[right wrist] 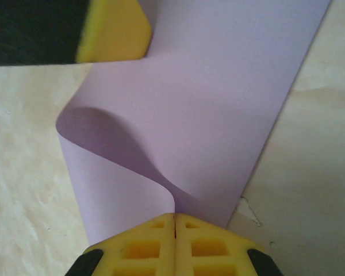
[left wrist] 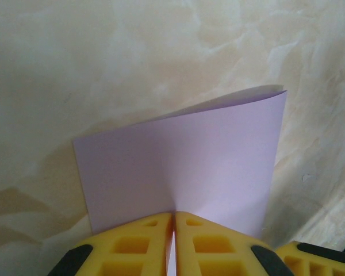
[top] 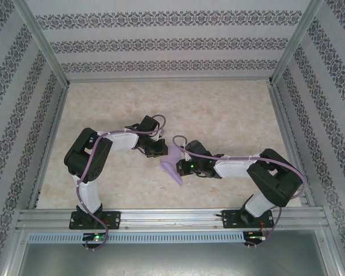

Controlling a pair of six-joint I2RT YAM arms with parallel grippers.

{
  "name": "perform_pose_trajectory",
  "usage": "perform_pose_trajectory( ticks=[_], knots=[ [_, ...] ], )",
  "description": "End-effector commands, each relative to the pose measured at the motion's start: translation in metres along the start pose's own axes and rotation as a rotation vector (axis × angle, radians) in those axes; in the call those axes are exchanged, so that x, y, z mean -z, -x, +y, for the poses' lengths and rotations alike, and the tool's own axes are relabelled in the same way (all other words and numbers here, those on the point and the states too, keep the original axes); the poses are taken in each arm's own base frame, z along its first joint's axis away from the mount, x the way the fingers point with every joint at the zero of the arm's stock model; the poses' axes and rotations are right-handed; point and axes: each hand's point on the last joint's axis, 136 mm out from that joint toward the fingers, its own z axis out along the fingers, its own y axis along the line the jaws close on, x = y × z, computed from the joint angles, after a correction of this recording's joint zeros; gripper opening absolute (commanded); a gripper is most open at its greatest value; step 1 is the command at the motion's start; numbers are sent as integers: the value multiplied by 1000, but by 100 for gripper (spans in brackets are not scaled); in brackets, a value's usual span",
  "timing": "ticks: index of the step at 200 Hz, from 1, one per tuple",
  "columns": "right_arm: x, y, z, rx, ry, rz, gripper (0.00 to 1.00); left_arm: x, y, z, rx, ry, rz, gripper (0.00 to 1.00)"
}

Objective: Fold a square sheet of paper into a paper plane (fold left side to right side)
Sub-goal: Third fold the triangle at the center of the table.

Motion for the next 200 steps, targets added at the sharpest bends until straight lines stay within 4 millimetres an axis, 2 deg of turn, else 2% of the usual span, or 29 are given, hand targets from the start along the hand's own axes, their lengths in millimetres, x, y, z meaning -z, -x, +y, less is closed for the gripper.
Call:
perform_pose_trajectory(
  ticks=[1,59,95,116,135,153,184,200],
  knots=[
    [-6,-7,-7,5,-35,26,0,-11,-23,31,45,137,59,13],
    [-9,-18,-12,4,-52,50,0,1,-7,12,13,113,8,21],
    [-8,-19,-12,4,-51,52,0,36,16,0,-26,130,-95,23],
    [-8,-19,-12,3,-52,52,0,60,22,-8,-42,97,-173,23],
    [-8,-19,-12,4,-49,53,0,75,14,-17,-75,43,-215,19],
    [-7,-20,-12,6,-50,54,0,78,-2,-27,-86,-43,-207,17],
    [-7,-22,-13,7,-53,59,0,64,-35,-47,-93,-189,-150,15],
    [-8,-23,-14,5,-57,62,0,55,-47,-54,-84,-235,-121,14]
  ],
)
